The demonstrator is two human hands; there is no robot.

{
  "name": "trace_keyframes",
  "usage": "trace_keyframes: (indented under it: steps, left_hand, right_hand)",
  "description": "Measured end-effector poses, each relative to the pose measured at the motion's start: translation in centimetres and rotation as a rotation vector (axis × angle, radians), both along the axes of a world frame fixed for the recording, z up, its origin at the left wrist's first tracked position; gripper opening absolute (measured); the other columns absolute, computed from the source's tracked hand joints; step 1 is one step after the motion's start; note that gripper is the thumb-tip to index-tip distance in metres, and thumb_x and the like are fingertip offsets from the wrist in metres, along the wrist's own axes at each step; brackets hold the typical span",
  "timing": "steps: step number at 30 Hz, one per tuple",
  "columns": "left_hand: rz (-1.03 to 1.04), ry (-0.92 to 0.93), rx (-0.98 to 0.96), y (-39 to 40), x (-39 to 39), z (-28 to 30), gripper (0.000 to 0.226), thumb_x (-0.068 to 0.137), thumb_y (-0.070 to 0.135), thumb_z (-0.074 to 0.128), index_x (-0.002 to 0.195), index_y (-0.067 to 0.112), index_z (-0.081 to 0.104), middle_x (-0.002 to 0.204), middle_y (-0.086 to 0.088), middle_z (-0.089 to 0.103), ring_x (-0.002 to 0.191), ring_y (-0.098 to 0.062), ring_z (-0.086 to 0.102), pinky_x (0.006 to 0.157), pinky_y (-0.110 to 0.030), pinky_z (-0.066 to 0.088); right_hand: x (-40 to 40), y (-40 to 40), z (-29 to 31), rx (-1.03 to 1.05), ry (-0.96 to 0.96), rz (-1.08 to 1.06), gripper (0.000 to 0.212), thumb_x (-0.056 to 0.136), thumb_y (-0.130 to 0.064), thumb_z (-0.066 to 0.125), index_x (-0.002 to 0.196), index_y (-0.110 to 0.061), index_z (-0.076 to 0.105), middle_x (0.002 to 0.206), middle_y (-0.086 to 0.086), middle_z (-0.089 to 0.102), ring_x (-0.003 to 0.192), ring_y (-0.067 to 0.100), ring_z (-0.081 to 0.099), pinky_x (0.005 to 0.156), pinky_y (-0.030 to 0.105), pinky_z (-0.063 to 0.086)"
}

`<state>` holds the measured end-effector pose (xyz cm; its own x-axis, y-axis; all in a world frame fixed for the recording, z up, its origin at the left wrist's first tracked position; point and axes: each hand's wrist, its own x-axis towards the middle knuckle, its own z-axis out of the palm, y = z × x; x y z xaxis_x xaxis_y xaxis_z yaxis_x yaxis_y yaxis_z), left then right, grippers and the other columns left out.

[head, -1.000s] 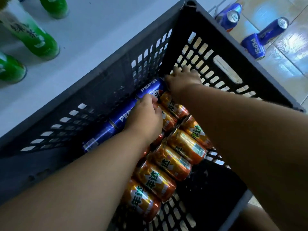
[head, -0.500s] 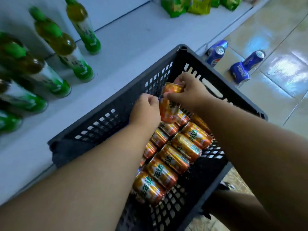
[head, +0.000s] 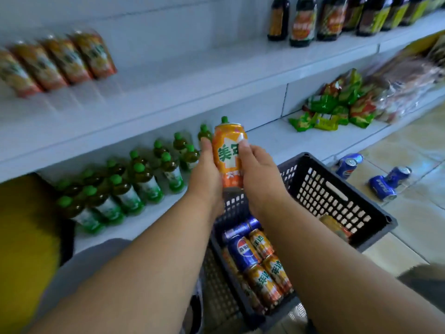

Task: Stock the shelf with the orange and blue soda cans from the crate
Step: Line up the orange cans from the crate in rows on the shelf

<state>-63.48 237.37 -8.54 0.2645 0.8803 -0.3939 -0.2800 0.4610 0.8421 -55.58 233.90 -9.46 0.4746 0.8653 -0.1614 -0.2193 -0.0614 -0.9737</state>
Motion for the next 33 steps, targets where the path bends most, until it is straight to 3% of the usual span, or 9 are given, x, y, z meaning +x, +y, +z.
trace_keyframes:
  steps: [5,8,11,15,20,25,29,31,33]
  left_hand:
    - [0.076,0.099,0.213,-0.8,-6.3,8.1,0.063,0.096,0.066,0.034,0.112,0.017,0.07,0.103,-0.009,0.076,0.092,-0.026,0.074,0.081,-0.042,0.058]
    - [0.199,0.163,0.293,-1.0,-8.8,12.0,0.055,0.098,0.061,0.036,0.096,0.021,0.073,0.089,-0.007,0.077,0.082,-0.026,0.075,0.077,-0.044,0.059]
    - [0.35,0.199,0.368,-0.6,-11.0,14.0,0.061,0.088,0.07,0.036,0.079,0.025,0.076,0.085,-0.005,0.077,0.083,-0.028,0.075,0.083,-0.051,0.058]
    - [0.391,0.218,0.408,1.5,-13.6,14.4,0.059,0.081,0.074,0.034,0.079,0.033,0.076,0.088,-0.005,0.077,0.086,-0.026,0.074,0.087,-0.052,0.056]
    - [0.37,0.233,0.422,6.0,-14.9,14.7,0.06,0.084,0.075,0.034,0.081,0.033,0.076,0.089,-0.004,0.077,0.088,-0.026,0.074,0.088,-0.052,0.055]
    - [0.403,0.252,0.416,12.6,-14.7,14.4,0.06,0.091,0.07,0.033,0.092,0.026,0.074,0.096,-0.004,0.076,0.093,-0.024,0.072,0.092,-0.049,0.053]
    - [0.453,0.337,0.423,18.7,-13.9,14.3,0.056,0.097,0.066,0.026,0.1,0.026,0.066,0.103,-0.003,0.071,0.098,-0.023,0.067,0.091,-0.043,0.053]
    - [0.45,0.39,0.434,21.6,-13.6,14.1,0.051,0.101,0.06,0.023,0.099,0.028,0.063,0.101,-0.002,0.069,0.097,-0.022,0.066,0.083,-0.037,0.055]
    - [0.459,0.449,0.452,24.3,-13.4,13.6,0.046,0.103,0.054,0.022,0.095,0.029,0.06,0.097,0.001,0.066,0.096,-0.021,0.064,0.085,-0.036,0.052]
  right_hand:
    - [-5.6,-0.5,7.4,0.163,-0.069,0.054,0.035,0.096,-0.048,0.057,0.113,-0.018,0.061,0.1,0.003,0.074,0.089,0.017,0.073,0.081,0.044,0.061]
    - [-8.3,-0.4,10.9,0.245,-0.143,0.109,0.037,0.093,-0.05,0.06,0.116,-0.022,0.06,0.102,0.0,0.073,0.091,0.016,0.073,0.08,0.044,0.061]
    - [-10.0,0.0,13.6,0.301,-0.212,0.198,0.036,0.09,-0.047,0.066,0.116,-0.021,0.063,0.099,-0.002,0.075,0.088,0.013,0.074,0.078,0.04,0.062]
    - [-10.7,1.3,14.7,0.347,-0.317,0.337,0.036,0.087,-0.033,0.073,0.119,-0.02,0.062,0.102,-0.004,0.075,0.092,0.008,0.073,0.083,0.034,0.061]
    - [-11.5,5.9,14.8,0.323,-0.492,0.382,0.053,0.079,-0.04,0.079,0.125,-0.028,0.057,0.105,-0.008,0.073,0.096,0.004,0.069,0.085,0.032,0.059]
    - [-11.1,13.4,15.3,0.293,-0.604,0.417,0.048,0.083,-0.04,0.076,0.125,-0.026,0.058,0.104,-0.013,0.071,0.092,0.001,0.067,0.076,0.018,0.053]
    - [-10.8,20.4,14.8,0.26,-0.59,0.41,0.043,0.085,-0.034,0.076,0.123,-0.025,0.058,0.105,-0.011,0.069,0.094,0.006,0.067,0.077,0.024,0.054]
    - [-10.8,23.8,14.0,0.249,-0.583,0.383,0.043,0.083,-0.035,0.077,0.121,-0.026,0.058,0.104,-0.011,0.07,0.093,0.008,0.068,0.081,0.033,0.058]
    - [-11.0,27.1,13.3,0.236,-0.589,0.372,0.042,0.083,-0.033,0.078,0.118,-0.026,0.057,0.104,-0.011,0.069,0.093,0.01,0.068,0.084,0.039,0.059]
